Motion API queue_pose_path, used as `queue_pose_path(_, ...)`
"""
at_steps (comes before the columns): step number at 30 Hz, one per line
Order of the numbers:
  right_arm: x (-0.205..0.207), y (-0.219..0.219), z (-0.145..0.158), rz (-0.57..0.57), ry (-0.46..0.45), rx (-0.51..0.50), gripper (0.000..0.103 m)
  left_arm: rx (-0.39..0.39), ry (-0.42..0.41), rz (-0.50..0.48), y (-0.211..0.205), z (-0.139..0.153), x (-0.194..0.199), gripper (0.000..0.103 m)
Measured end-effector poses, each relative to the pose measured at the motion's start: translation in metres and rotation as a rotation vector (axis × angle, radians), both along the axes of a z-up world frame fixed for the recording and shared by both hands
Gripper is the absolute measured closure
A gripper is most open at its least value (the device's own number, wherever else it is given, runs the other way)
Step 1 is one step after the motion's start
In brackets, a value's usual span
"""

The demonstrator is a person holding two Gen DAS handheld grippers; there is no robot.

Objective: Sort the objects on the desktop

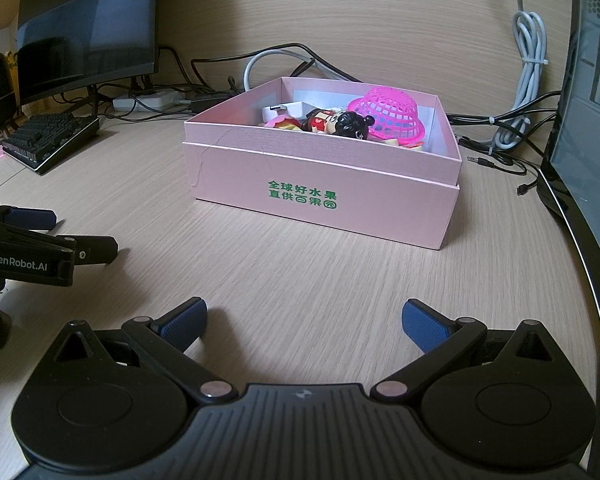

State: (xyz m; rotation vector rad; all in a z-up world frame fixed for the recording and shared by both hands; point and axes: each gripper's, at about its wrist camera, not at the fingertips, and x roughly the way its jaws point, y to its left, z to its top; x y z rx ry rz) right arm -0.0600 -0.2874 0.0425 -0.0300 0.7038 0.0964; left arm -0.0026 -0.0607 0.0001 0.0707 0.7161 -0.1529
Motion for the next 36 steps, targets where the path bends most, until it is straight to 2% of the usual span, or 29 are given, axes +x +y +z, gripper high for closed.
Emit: queue_pose_path(36, 0.0013, -0.0008, 0.0009, 0.023, -0.004, 0.000, 0.000, 0.000, 0.000, 0.001, -0.0012, -0.0006, -0.0001, 0.000)
